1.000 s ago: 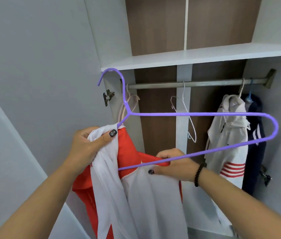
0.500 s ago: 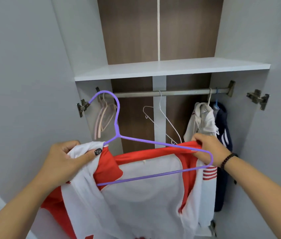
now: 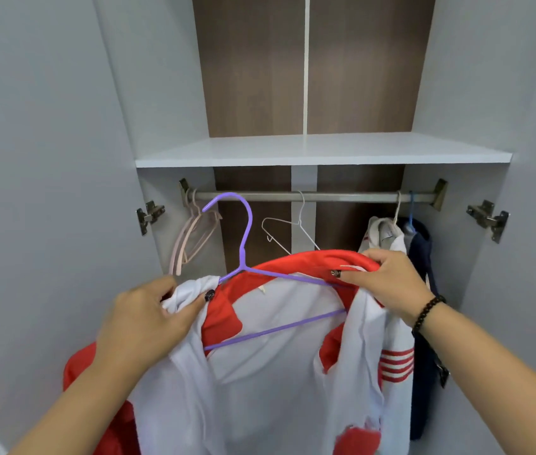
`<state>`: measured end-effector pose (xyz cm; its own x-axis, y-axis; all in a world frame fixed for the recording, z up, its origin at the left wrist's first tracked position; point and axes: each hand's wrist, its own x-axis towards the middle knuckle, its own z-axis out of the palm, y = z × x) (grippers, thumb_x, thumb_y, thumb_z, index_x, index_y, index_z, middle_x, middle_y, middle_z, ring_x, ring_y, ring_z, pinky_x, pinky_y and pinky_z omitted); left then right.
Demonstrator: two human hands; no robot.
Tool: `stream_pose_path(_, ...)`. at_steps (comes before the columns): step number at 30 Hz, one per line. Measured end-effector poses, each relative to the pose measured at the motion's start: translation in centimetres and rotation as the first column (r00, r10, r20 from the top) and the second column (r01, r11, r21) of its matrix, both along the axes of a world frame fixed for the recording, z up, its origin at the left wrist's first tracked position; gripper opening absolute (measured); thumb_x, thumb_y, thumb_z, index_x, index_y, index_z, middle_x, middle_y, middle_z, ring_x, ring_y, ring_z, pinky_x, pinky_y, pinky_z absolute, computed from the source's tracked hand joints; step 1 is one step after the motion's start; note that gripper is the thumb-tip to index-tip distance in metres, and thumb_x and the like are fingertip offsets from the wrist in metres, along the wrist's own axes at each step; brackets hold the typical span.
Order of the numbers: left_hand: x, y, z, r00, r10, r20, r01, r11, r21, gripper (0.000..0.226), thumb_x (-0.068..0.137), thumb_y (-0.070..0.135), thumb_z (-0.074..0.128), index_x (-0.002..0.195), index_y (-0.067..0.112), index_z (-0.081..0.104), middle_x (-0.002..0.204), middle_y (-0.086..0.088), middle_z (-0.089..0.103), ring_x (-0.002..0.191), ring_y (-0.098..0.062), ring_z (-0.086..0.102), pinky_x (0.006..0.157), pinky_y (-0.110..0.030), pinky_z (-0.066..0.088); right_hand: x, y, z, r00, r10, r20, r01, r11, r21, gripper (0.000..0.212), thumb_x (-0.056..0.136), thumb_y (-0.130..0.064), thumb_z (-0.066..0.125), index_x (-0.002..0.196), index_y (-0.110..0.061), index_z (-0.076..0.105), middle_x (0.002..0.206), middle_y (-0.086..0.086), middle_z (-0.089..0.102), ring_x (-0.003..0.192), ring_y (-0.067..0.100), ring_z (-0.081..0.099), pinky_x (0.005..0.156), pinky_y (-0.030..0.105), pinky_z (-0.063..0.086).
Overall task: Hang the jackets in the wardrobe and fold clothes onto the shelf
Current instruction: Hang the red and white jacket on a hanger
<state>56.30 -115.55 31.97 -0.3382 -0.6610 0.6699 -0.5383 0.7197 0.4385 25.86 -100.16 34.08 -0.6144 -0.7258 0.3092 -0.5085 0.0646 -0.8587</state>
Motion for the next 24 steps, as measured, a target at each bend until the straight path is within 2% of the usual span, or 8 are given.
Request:
stream_pose_path(2, -1.1, 1.0, -0.2, 1.0, -0.008, 0.008, 0.008, 1.0, -0.017, 0.045, 0.072, 0.055, 0.071, 0.055, 0.023, 0.044, 0.047, 0.001, 0.043, 0.044, -0.016, 0.043, 0.044, -0.03, 0.04, 1.5, -0.3, 0.5, 0.988, 0.069, 0.138, -0.061, 0.996, -0.063, 0.018, 0.069, -0.02, 0.084, 0.077, -0.008, 0.073, 0.069, 0.008, 0.069, 0.064, 0.014, 0.06, 0.062, 0.028, 0.05)
stream_pose_path(5, -2.4, 2.1, -0.3, 0.999, -0.035, 0.019, 0.036, 0.999, -0.023, 0.055, 0.067, 0.071, 0.049, 0.057, 0.017, 0.05, 0.046, 0.001, 0.046, 0.046, -0.026, 0.048, 0.046, -0.034, 0.045, 3.3, -0.3, 1.5, 0.933, 0.223, 0.281, -0.202, 0.974, -0.103, 0.013, 0.071, -0.02, 0.082, 0.081, -0.013, 0.077, 0.079, 0.007, 0.075, 0.074, 0.019, 0.07, 0.068, 0.029, 0.058)
stream_pose_path(8, -3.1, 2.6, -0.6, 0.998, -0.056, 0.021, 0.057, 0.998, -0.033, 0.057, 0.067, 0.073, 0.047, 0.057, 0.017, 0.05, 0.046, 0.0, 0.047, 0.046, -0.027, 0.049, 0.045, -0.035, 0.045, 4.4, -0.2, 2.4, 0.92, 0.328, 0.216, -0.33, 0.944, -0.028, 0.009, 0.074, -0.022, 0.081, 0.082, -0.021, 0.078, 0.082, 0.005, 0.075, 0.08, 0.021, 0.072, 0.073, 0.033, 0.06)
stream_pose_path(12, -3.4, 2.7, -1.2, 0.999, -0.037, -0.018, 0.037, 0.999, 0.006, 0.059, 0.067, 0.071, 0.05, 0.059, 0.013, 0.055, 0.047, -0.001, 0.05, 0.048, -0.026, 0.051, 0.047, -0.035, 0.043, 5.0, -0.9, 2.6, 0.863, 0.419, 0.283, -0.442, 0.897, 0.017, 0.016, 0.073, -0.023, 0.081, 0.087, -0.017, 0.078, 0.087, 0.008, 0.075, 0.085, 0.025, 0.072, 0.077, 0.037, 0.059)
stream_pose_path(15, -2.5, 2.0, -1.8, 0.994, 0.011, -0.11, -0.003, 0.997, 0.073, 0.055, 0.07, 0.059, 0.072, 0.053, 0.013, 0.048, 0.044, -0.002, 0.042, 0.047, -0.021, 0.042, 0.047, -0.027, 0.036, 3.6, -1.3, 1.5, 0.974, 0.18, -0.137, -0.164, 0.979, 0.123, 0.019, 0.073, -0.03, 0.081, 0.089, -0.021, 0.074, 0.084, -0.001, 0.072, 0.081, 0.013, 0.066, 0.075, 0.033, 0.054)
stream_pose_path(18, -1.5, 1.4, -3.3, 0.988, -0.005, -0.153, 0.022, 0.994, 0.108, 0.06, 0.07, 0.045, 0.083, 0.049, 0.019, 0.034, 0.044, 0.001, 0.032, 0.048, -0.017, 0.031, 0.047, -0.02, 0.031, 2.6, -0.4, -0.5, 0.923, 0.124, -0.364, -0.063, 0.983, 0.175, 0.038, 0.076, -0.031, 0.077, 0.112, -0.031, 0.065, 0.098, -0.012, 0.058, 0.093, 0.006, 0.056, 0.084, 0.021, 0.043)
stream_pose_path(21, -1.6, 1.1, -5.0, 0.975, -0.098, -0.197, 0.137, 0.97, 0.198, 0.064, 0.065, 0.067, 0.069, 0.052, 0.01, 0.043, 0.05, -0.008, 0.037, 0.048, -0.009, 0.028, 0.046, -0.024, 0.031, 3.2, 0.8, -2.3, 0.791, 0.205, -0.576, -0.045, 0.959, 0.28, 0.012, 0.091, -0.027, 0.06, 0.099, -0.023, 0.067, 0.087, -0.008, 0.045, 0.081, 0.011, 0.051, 0.073, 0.029, 0.046)
stream_pose_path(24, -2.8, 1.3, -6.2, 0.963, -0.167, -0.211, 0.228, 0.924, 0.308, 0.075, 0.063, 0.076, 0.057, 0.061, 0.002, 0.057, 0.053, -0.011, 0.052, 0.052, -0.013, 0.039, 0.056, -0.038, 0.044, 4.2, 2.2, -3.2, 0.73, 0.291, -0.618, -0.079, 0.935, 0.347, 0.018, 0.096, -0.027, 0.053, 0.091, -0.015, 0.066, 0.087, -0.003, 0.045, 0.08, 0.014, 0.049, 0.074, 0.035, 0.047)
